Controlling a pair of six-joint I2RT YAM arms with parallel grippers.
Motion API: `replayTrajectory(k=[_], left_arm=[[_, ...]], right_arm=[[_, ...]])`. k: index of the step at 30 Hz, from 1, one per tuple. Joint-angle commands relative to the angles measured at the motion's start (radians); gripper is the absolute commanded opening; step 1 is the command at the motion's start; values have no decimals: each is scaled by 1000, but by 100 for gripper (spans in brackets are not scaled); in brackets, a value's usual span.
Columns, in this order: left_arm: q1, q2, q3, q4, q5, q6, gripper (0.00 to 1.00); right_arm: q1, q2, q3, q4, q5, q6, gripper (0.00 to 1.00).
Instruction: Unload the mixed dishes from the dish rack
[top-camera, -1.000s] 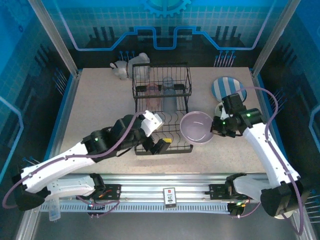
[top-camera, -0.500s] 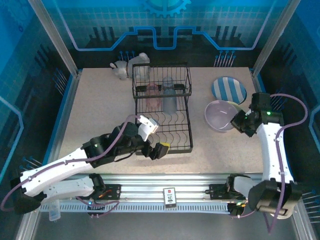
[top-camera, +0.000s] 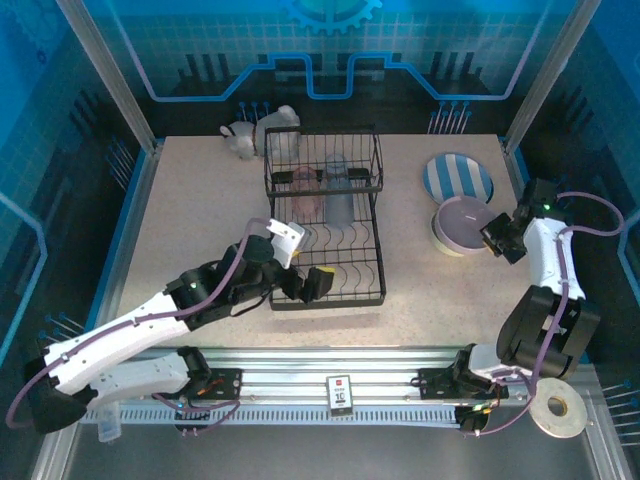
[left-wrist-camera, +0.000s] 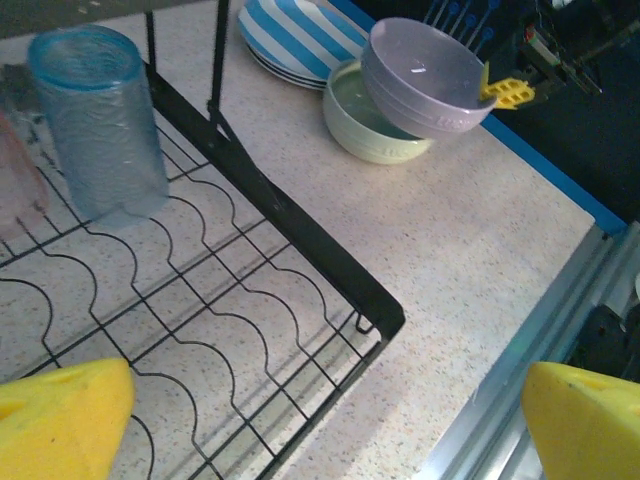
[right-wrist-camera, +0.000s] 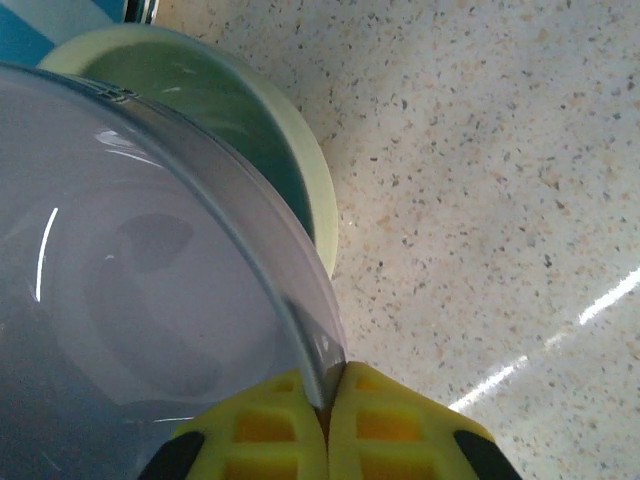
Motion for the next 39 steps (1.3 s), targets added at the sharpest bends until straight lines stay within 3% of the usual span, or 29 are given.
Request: replayTrajectory(k=[1,16,29,34,39], left_arm=[[28,-22,-10,-24,-15,-39,99],[66,18,10,-29,1,-62,99],[115,-4,-16,-87,-16,-117,99],[140,-3,3,-120,-7,-96,99],[162,8,22,-164,-19,-91,99]], right_arm=[[-21,19,62,96,-49,18,0],[-35,159,96,151,-97,22,0],[-29,192,36,199,-104,38,0],[-29,200,21,212,-113,38,6],[-28,190,22,219,-133,34,22]])
